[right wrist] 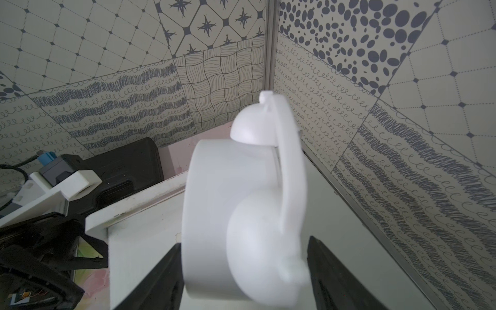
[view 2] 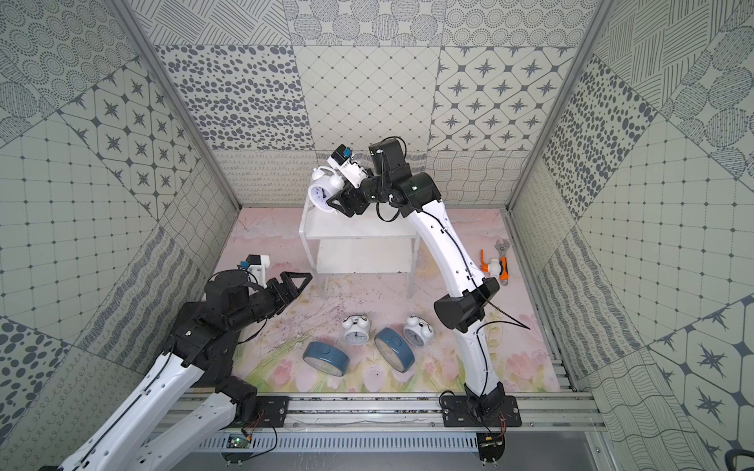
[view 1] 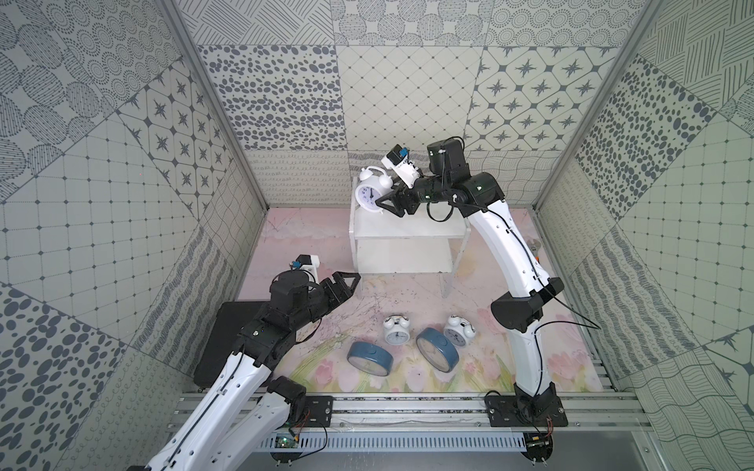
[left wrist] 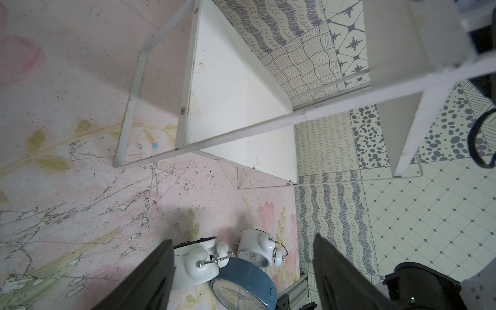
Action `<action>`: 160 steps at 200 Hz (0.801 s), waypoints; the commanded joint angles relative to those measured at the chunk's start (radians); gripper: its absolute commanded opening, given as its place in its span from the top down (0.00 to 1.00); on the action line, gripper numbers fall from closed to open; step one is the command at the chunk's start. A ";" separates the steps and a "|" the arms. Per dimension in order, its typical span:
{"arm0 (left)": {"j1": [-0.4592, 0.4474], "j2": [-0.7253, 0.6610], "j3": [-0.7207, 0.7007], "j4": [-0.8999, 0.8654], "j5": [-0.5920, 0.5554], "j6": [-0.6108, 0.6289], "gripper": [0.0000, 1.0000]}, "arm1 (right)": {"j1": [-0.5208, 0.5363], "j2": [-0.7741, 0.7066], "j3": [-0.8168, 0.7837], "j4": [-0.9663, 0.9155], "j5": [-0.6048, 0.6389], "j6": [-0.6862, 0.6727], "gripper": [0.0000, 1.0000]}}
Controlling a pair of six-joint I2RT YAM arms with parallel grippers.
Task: Place the alarm clocks on the shelf by style
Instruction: Place the alarm on the shelf.
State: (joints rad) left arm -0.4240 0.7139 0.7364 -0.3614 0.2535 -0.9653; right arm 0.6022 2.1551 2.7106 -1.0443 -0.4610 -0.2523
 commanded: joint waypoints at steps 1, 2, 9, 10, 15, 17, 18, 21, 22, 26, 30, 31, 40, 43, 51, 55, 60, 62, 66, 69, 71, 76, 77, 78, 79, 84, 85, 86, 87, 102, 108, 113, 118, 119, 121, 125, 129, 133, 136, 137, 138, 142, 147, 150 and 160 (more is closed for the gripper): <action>0.004 -0.002 0.000 0.061 0.015 0.026 0.16 | -0.007 -0.014 0.005 0.023 0.020 -0.002 0.24; 0.004 -0.002 0.000 0.061 0.015 0.026 0.16 | -0.007 -0.014 0.005 0.023 0.020 -0.002 0.24; 0.005 -0.003 -0.002 0.062 0.016 0.025 0.16 | -0.008 -0.018 0.001 0.022 0.026 -0.003 0.24; 0.004 -0.003 -0.003 0.063 0.016 0.026 0.16 | -0.008 -0.019 0.000 0.021 0.026 -0.003 0.24; 0.004 -0.004 -0.003 0.063 0.016 0.025 0.16 | -0.010 -0.021 -0.002 0.021 0.030 -0.003 0.24; 0.004 -0.004 -0.004 0.064 0.016 0.024 0.16 | -0.010 -0.021 -0.003 0.020 0.031 -0.003 0.24; 0.004 -0.004 -0.004 0.064 0.017 0.024 0.16 | -0.010 -0.022 -0.004 0.021 0.031 -0.003 0.24; 0.004 -0.004 -0.005 0.065 0.017 0.023 0.16 | -0.011 -0.023 -0.005 0.020 0.032 -0.003 0.24; 0.004 -0.004 -0.005 0.065 0.017 0.023 0.16 | -0.011 -0.024 -0.006 0.020 0.033 -0.003 0.24; 0.004 -0.004 -0.006 0.067 0.017 0.023 0.16 | -0.012 -0.024 -0.007 0.018 0.033 -0.003 0.24; 0.004 -0.004 -0.007 0.066 0.017 0.023 0.16 | -0.014 -0.026 -0.008 0.017 0.034 -0.003 0.24; 0.004 -0.005 -0.007 0.066 0.017 0.023 0.16 | -0.014 -0.026 -0.009 0.017 0.034 -0.002 0.24; 0.005 -0.003 -0.008 0.067 0.018 0.021 0.16 | -0.018 -0.029 -0.011 0.016 0.039 0.001 0.24; 0.005 -0.002 -0.008 0.068 0.018 0.022 0.16 | -0.019 -0.030 -0.012 0.015 0.040 0.002 0.24; 0.004 -0.002 -0.009 0.069 0.018 0.020 0.16 | -0.023 -0.033 -0.015 0.015 0.039 0.004 0.24; 0.004 -0.002 -0.010 0.071 0.018 0.019 0.16 | -0.026 -0.036 -0.016 0.014 0.041 0.006 0.24; 0.005 -0.004 -0.013 0.073 0.020 0.018 0.16 | -0.028 -0.039 -0.018 0.013 0.039 0.008 0.24; 0.004 -0.004 -0.014 0.074 0.020 0.017 0.16 | -0.029 -0.040 -0.020 0.015 0.039 0.009 0.24; 0.004 -0.004 -0.015 0.076 0.021 0.016 0.16 | -0.030 -0.043 -0.023 0.015 0.041 0.009 0.24; 0.004 -0.004 -0.017 0.078 0.021 0.014 0.16 | -0.031 -0.044 -0.024 0.015 0.042 0.011 0.24; 0.004 -0.004 -0.018 0.079 0.023 0.013 0.16 | -0.031 -0.045 -0.024 0.015 0.042 0.011 0.24; 0.004 -0.005 -0.020 0.081 0.023 0.012 0.17 | -0.033 -0.048 -0.026 0.015 0.042 0.011 0.24; 0.004 -0.006 -0.021 0.082 0.024 0.012 0.17 | -0.033 -0.048 -0.026 0.014 0.042 0.011 0.24; 0.004 -0.006 -0.021 0.082 0.023 0.011 0.16 | -0.033 -0.049 -0.027 0.015 0.042 0.011 0.24; 0.004 -0.005 -0.022 0.083 0.024 0.010 0.16 | -0.033 -0.049 -0.028 0.015 0.042 0.011 0.24; 0.004 -0.005 -0.025 0.086 0.024 0.007 0.17 | -0.033 -0.052 -0.031 0.015 0.043 0.011 0.24; 0.004 -0.005 -0.026 0.087 0.025 0.008 0.17 | -0.033 -0.053 -0.031 0.015 0.042 0.011 0.24; 0.004 -0.006 -0.026 0.087 0.025 0.008 0.17 | -0.033 -0.053 -0.032 0.015 0.042 0.011 0.24; 0.004 -0.006 -0.026 0.087 0.026 0.007 0.17 | -0.034 -0.053 -0.032 0.015 0.042 0.011 0.24; 0.004 -0.008 -0.032 0.091 0.027 0.004 0.16 | -0.035 -0.060 -0.041 0.015 0.048 0.011 0.24; 0.004 -0.010 -0.032 0.092 0.028 0.003 0.16 | -0.035 -0.061 -0.042 0.015 0.056 0.011 0.24; 0.003 -0.011 -0.032 0.091 0.028 0.003 0.17 | -0.035 -0.061 -0.042 0.013 0.061 0.013 0.24; 0.004 -0.012 -0.032 0.091 0.029 0.004 0.17 | -0.036 -0.061 -0.042 0.012 0.062 0.012 0.24; 0.004 -0.011 -0.032 0.091 0.030 0.004 0.17 | -0.036 -0.061 -0.043 0.011 0.062 0.013 0.24; 0.004 -0.012 -0.032 0.090 0.029 0.004 0.16 | -0.036 -0.061 -0.043 0.011 0.062 0.013 0.24; 0.005 -0.013 -0.032 0.090 0.030 0.005 0.17 | -0.038 -0.061 -0.043 0.010 0.062 0.014 0.24; 0.004 -0.014 -0.032 0.090 0.030 0.005 0.17 | -0.038 -0.062 -0.043 0.010 0.061 0.015 0.24; 0.004 -0.015 -0.031 0.089 0.028 0.005 0.17 | -0.038 -0.062 -0.043 0.009 0.061 0.015 0.24; 0.004 -0.016 -0.031 0.088 0.028 0.005 0.17 | -0.038 -0.062 -0.043 0.008 0.057 0.016 0.24; 0.004 -0.016 -0.031 0.088 0.028 0.005 0.17 | -0.038 -0.063 -0.043 0.008 0.057 0.015 0.24; 0.004 -0.016 -0.031 0.088 0.029 0.005 0.17 | -0.038 -0.063 -0.043 0.008 0.054 0.015 0.24; 0.004 -0.016 -0.032 0.088 0.029 0.006 0.17 | -0.038 -0.064 -0.043 0.007 0.050 0.015 0.24; 0.004 -0.017 -0.032 0.089 0.029 0.006 0.17 | -0.038 -0.065 -0.043 0.006 0.046 0.015 0.25; 0.005 -0.018 -0.032 0.087 0.029 0.006 0.16 | -0.038 -0.066 -0.043 0.006 0.044 0.016 0.25; 0.004 -0.020 -0.030 0.084 0.029 0.007 0.17 | -0.038 -0.072 -0.043 0.004 0.041 0.021 0.25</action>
State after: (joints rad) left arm -0.4232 0.7029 0.7059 -0.3241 0.2646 -0.9665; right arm 0.5659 2.1452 2.6728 -1.0538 -0.4141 -0.2451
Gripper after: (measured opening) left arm 0.836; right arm 0.754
